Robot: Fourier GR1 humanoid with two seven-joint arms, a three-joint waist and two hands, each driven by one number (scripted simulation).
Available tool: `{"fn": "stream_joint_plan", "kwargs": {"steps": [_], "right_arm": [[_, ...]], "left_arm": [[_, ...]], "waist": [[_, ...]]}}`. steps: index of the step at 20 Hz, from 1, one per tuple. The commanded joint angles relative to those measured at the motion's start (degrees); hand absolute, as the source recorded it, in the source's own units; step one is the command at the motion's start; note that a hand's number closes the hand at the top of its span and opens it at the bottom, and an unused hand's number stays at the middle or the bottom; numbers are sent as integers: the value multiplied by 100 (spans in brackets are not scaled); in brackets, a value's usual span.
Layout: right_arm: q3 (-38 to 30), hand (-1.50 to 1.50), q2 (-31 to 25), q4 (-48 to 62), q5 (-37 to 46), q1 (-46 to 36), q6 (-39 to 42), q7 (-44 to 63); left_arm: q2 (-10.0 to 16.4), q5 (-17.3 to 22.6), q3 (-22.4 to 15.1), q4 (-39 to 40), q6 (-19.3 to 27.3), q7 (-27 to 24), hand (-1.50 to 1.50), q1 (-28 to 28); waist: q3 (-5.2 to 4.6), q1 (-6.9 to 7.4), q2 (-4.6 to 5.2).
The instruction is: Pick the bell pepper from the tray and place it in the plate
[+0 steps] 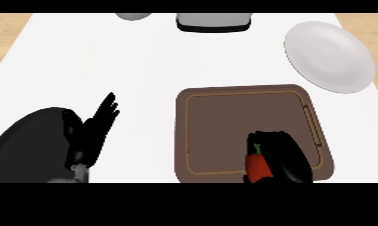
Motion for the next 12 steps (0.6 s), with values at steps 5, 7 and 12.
{"fn": "stream_joint_plan", "kwargs": {"steps": [5, 7, 12], "right_arm": [[-299, 150, -381, -1256, -722, 684, -1382, -1862], [-640, 150, -398, -1217, -863, 924, -2065, -2317], [-1446, 150, -223, -1658, -1971, 1120, -2109, -2384]], "left_arm": [[33, -8, 41, -79, -29, -36, 0, 152], [-95, -34, 42, 118, 32, -132, 0, 0], [-144, -16, 49, 160, -22, -153, 0, -10]], "waist": [[14, -71, -16], [15, -111, -2], [9, -45, 16]]}}
